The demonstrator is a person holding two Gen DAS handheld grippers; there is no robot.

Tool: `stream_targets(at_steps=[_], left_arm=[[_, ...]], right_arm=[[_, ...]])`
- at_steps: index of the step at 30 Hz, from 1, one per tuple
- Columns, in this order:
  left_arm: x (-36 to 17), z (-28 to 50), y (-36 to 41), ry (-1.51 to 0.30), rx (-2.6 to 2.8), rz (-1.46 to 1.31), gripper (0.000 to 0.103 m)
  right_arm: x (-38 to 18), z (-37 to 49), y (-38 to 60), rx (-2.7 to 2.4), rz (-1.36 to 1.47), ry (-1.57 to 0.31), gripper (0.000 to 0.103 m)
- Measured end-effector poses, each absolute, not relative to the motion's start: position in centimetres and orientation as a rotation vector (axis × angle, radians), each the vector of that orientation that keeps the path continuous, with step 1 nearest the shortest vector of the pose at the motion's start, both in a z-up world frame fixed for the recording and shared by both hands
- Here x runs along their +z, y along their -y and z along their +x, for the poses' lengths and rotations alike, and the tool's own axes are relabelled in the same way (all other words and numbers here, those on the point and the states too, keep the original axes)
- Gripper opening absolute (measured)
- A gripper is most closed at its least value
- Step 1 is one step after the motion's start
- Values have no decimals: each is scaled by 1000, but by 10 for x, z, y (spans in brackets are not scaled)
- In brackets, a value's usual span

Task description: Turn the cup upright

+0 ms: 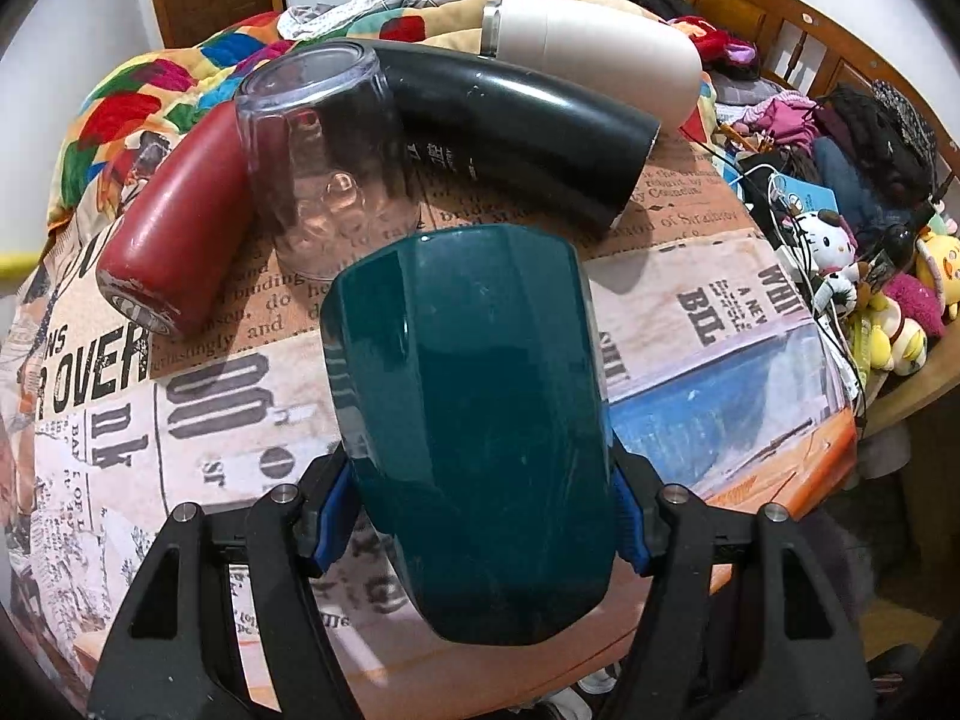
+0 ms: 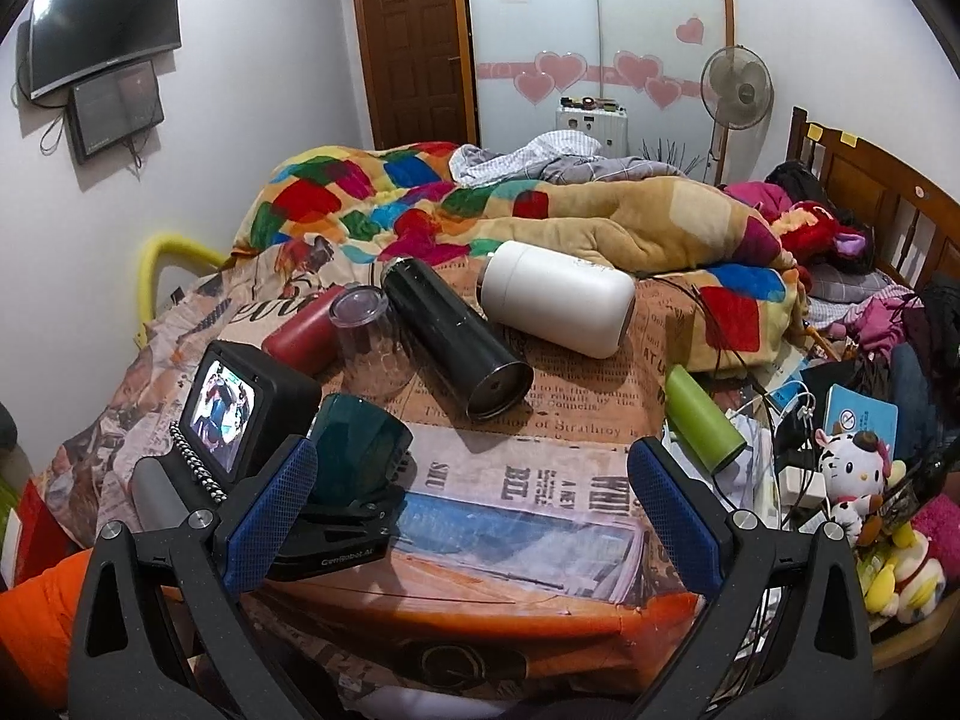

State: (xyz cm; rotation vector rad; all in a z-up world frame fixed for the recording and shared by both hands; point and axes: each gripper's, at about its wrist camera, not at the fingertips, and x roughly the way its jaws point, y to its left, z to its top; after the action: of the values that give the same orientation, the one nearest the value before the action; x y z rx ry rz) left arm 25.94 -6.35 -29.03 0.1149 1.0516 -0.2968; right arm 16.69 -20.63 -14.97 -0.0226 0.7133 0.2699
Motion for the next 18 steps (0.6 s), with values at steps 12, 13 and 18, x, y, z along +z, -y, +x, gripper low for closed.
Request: stream_targets(at_steps=[12, 13, 18], left_arm=[[-263, 235, 46, -1032, -326, 54, 71], [-258, 231, 43, -1017, -320, 52, 71], [-229, 213, 18, -946, -279, 28, 71]], right_arm=[[-146, 166, 201, 268, -31, -711, 103], [-145, 166, 201, 267, -31, -708, 103], [-144, 169, 192, 275, -34, -712, 103]])
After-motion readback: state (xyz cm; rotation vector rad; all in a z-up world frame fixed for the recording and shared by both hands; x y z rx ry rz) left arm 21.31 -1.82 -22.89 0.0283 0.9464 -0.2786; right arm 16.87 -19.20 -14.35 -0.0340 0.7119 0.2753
